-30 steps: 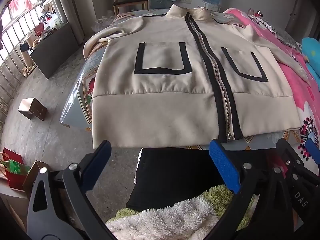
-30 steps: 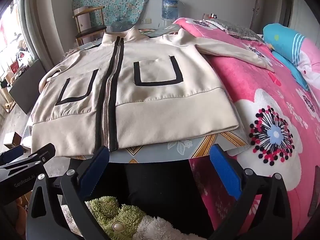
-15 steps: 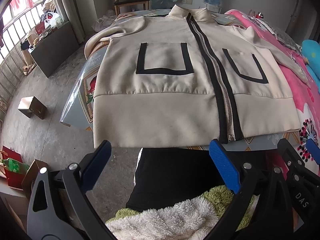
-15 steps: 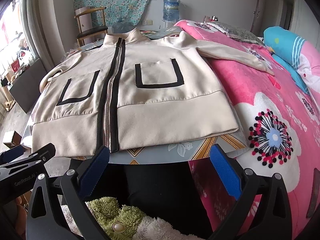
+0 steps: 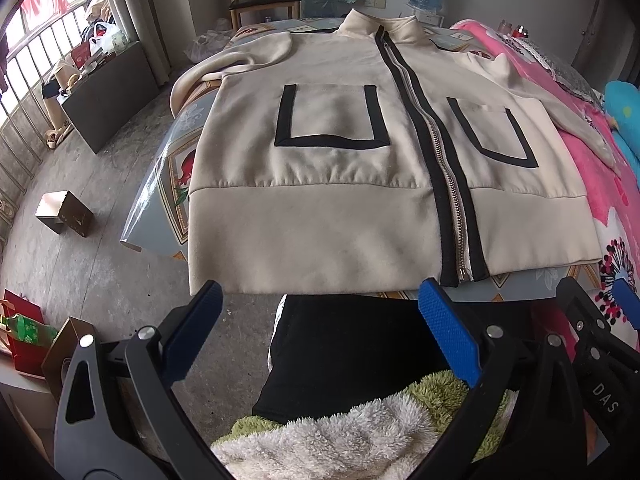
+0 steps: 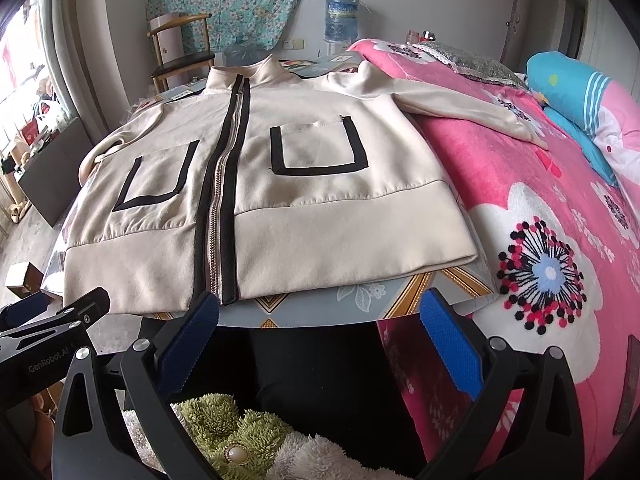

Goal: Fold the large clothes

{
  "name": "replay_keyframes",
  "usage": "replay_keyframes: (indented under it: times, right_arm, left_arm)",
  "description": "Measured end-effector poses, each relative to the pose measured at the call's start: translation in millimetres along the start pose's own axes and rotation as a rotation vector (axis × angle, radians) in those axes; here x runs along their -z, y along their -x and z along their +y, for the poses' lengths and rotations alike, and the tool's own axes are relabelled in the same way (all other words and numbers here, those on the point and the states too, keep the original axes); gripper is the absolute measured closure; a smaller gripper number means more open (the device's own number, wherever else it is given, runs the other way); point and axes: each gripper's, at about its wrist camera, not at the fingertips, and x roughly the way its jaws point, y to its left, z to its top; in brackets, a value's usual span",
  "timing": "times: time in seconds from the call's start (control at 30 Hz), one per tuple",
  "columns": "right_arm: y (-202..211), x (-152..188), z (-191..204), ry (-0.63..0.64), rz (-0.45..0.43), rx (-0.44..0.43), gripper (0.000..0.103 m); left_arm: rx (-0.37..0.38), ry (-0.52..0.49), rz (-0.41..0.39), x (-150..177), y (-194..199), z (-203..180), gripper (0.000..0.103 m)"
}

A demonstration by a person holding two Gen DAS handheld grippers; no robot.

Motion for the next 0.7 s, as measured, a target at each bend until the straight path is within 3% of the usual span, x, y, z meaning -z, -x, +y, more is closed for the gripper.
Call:
replay_keyframes:
  times: [0.7]
  right_arm:
    - [-1.9, -1.2, 2.0, 0.003, 0.002, -0.002, 0.005]
  left_arm:
    - [-0.011, 0.004, -0.001, -0.9, -1.7, 3.9, 0.008]
